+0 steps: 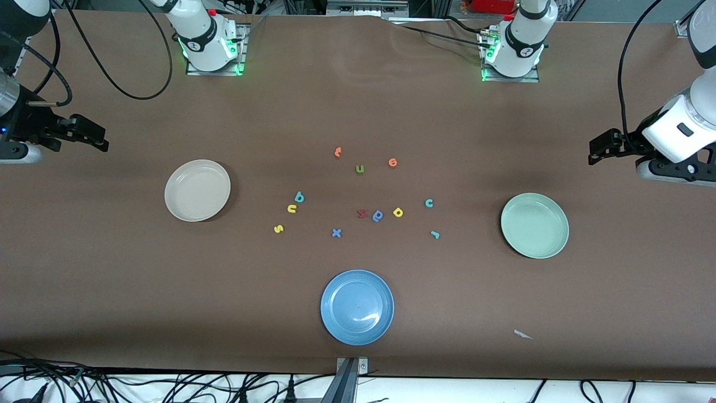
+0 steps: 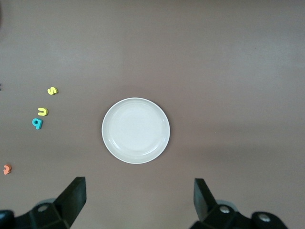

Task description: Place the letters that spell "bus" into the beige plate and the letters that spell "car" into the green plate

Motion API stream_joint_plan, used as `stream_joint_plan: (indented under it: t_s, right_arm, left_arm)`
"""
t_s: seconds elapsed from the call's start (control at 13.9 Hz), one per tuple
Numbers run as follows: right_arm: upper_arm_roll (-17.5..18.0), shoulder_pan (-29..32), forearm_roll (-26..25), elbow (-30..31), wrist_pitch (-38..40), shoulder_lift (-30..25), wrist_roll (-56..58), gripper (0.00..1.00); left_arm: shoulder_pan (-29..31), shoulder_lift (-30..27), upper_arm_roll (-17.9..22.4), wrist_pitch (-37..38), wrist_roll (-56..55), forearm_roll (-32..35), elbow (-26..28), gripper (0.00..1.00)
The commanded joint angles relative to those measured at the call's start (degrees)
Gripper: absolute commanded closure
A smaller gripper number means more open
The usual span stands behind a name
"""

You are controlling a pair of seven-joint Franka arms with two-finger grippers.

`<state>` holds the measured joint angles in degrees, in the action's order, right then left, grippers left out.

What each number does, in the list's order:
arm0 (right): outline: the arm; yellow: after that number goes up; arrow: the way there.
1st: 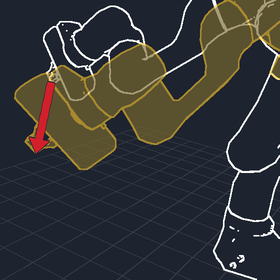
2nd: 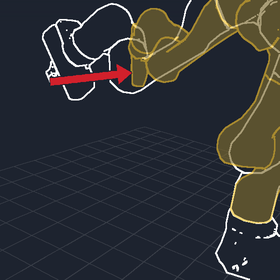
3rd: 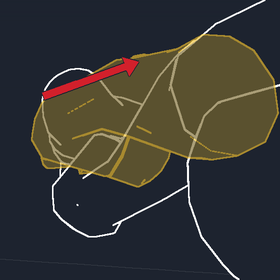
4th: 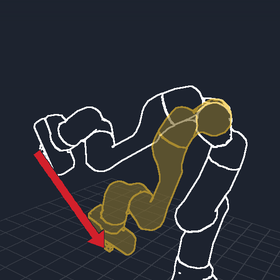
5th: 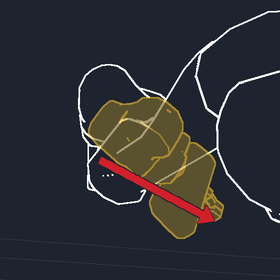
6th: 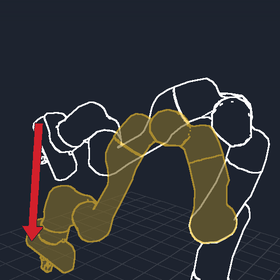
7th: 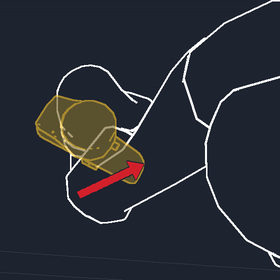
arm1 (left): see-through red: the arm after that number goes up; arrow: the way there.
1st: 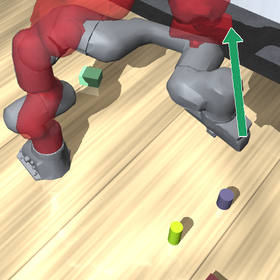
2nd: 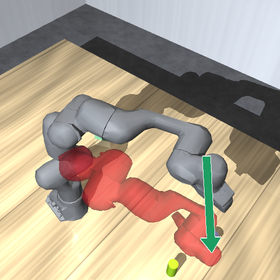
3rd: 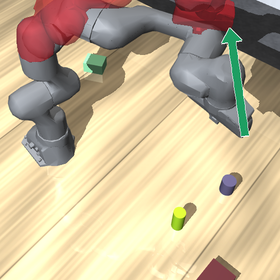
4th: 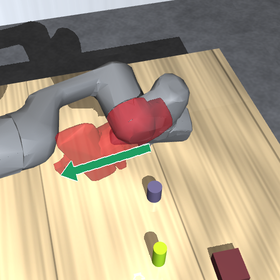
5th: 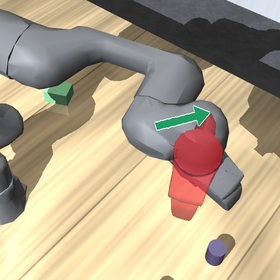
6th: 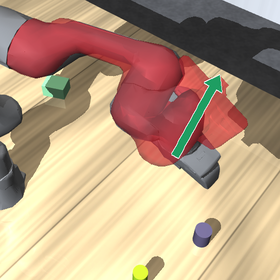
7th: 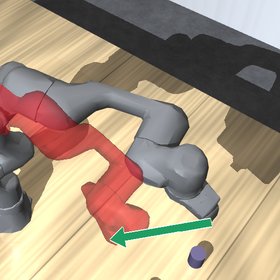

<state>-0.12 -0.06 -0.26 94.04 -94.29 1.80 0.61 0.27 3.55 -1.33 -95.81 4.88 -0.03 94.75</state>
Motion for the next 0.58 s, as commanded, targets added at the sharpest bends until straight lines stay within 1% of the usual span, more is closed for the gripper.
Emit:
stream_joint_plan:
  t_s: [0.0,0.5]
  right_arm:
    - [0.0,0.1,0.0,-1.6,1.0,0.8,0.9,0.0]
    - [0.0,0.1,-0.1,-1.3,1.6,1.3,0.5,0.0]
  left_arm:
    - [0.5,-1.0,-0.4,0.6,1.1,1.8,0.3,0.0]
    - [0.5,-1.0,-0.4,0.7,1.1,1.8,0.3,0.0]
